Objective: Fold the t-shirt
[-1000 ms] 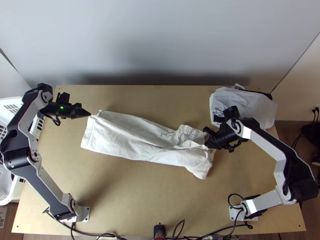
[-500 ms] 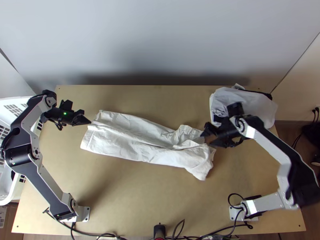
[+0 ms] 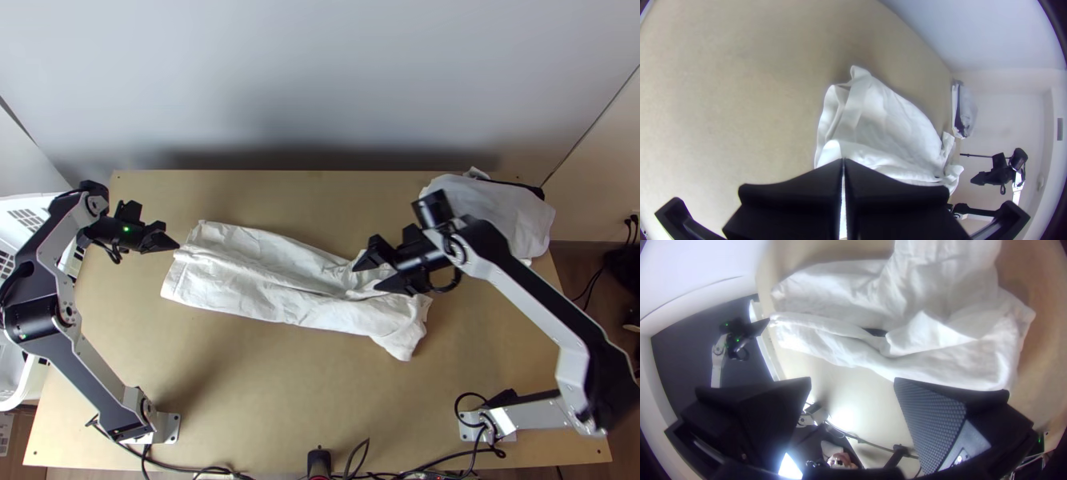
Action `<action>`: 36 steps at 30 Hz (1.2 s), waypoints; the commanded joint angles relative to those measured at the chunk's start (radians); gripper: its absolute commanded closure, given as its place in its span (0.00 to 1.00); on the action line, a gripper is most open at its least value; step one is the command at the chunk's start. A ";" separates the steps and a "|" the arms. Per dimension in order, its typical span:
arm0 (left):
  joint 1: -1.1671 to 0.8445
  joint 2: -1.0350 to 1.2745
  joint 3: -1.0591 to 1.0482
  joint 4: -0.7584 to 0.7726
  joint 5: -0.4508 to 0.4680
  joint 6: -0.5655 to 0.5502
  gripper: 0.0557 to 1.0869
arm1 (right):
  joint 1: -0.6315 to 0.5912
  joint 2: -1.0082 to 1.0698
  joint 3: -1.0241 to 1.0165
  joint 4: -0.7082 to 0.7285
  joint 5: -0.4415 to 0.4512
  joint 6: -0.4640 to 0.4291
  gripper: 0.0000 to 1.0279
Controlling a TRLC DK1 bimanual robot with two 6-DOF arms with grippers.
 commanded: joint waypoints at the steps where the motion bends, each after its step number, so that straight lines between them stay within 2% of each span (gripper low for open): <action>1: 0.007 -0.039 -0.014 -0.003 0.004 0.000 0.96 | 0.000 0.188 0.039 0.011 -0.067 0.042 0.16; 4: 0.018 -0.053 -0.013 -0.003 0.007 0.002 0.96 | -0.026 0.245 0.034 0.041 -0.056 0.012 0.16; 5: 0.020 -0.054 -0.013 -0.003 0.007 0.002 0.96 | -0.029 0.255 0.024 0.075 -0.006 0.006 0.14; 9: 0.020 -0.056 -0.009 -0.002 0.009 0.003 0.96 | -0.003 0.292 -0.016 0.236 0.431 -0.096 0.13; 11: 0.016 -0.056 -0.009 0.000 0.007 0.003 0.96 | 0.020 0.304 -0.018 0.271 0.695 -0.164 0.12; 12: 0.016 -0.057 -0.009 0.001 0.007 0.003 0.96 | 0.025 0.304 -0.019 0.290 0.783 -0.189 0.10; 14: 0.018 -0.060 -0.006 0.007 0.009 0.003 0.96 | 0.019 0.278 -0.013 0.304 0.852 -0.196 0.10; 16: 0.018 -0.063 -0.005 0.009 0.009 0.003 0.96 | 0.005 0.211 -0.004 0.307 0.852 -0.193 0.10; 18: 0.020 -0.067 -0.003 0.011 0.009 0.003 0.96 | 0.009 0.120 0.004 0.307 0.815 -0.193 0.10; 20: 0.020 -0.065 -0.005 0.009 0.007 0.003 0.96 | 0.019 0.028 0.016 0.298 0.697 -0.178 0.11; 23: 0.018 -0.059 -0.006 0.024 0.009 -0.006 0.96 | 0.063 -0.016 0.100 0.121 0.543 -0.084 0.11; 25: 0.010 -0.054 -0.014 0.084 0.009 -0.052 0.94 | 0.103 -0.039 0.123 0.058 0.470 -0.041 0.11; 26: 0.001 -0.051 -0.022 0.123 0.007 -0.080 0.81 | 0.131 -0.047 0.129 0.040 0.454 -0.027 0.11; 27: -0.008 -0.045 -0.029 0.159 0.007 -0.101 0.57 | 0.157 -0.058 0.131 0.038 0.448 -0.023 0.11; 28: -0.019 -0.039 -0.031 0.187 0.006 -0.112 0.24 | 0.187 -0.068 0.131 0.038 0.445 -0.023 0.11; 29: -0.030 -0.033 -0.039 0.244 0.001 -0.142 0.03 | 0.213 -0.074 0.134 0.038 0.441 -0.026 0.11; 32: -0.060 -0.028 -0.075 0.434 -0.010 -0.254 0.05 | 0.284 -0.078 0.154 0.043 0.439 -0.029 0.11; 36: -0.114 -0.057 -0.068 0.472 -0.013 -0.276 0.05 | 0.338 -0.050 0.185 0.057 0.437 -0.024 0.11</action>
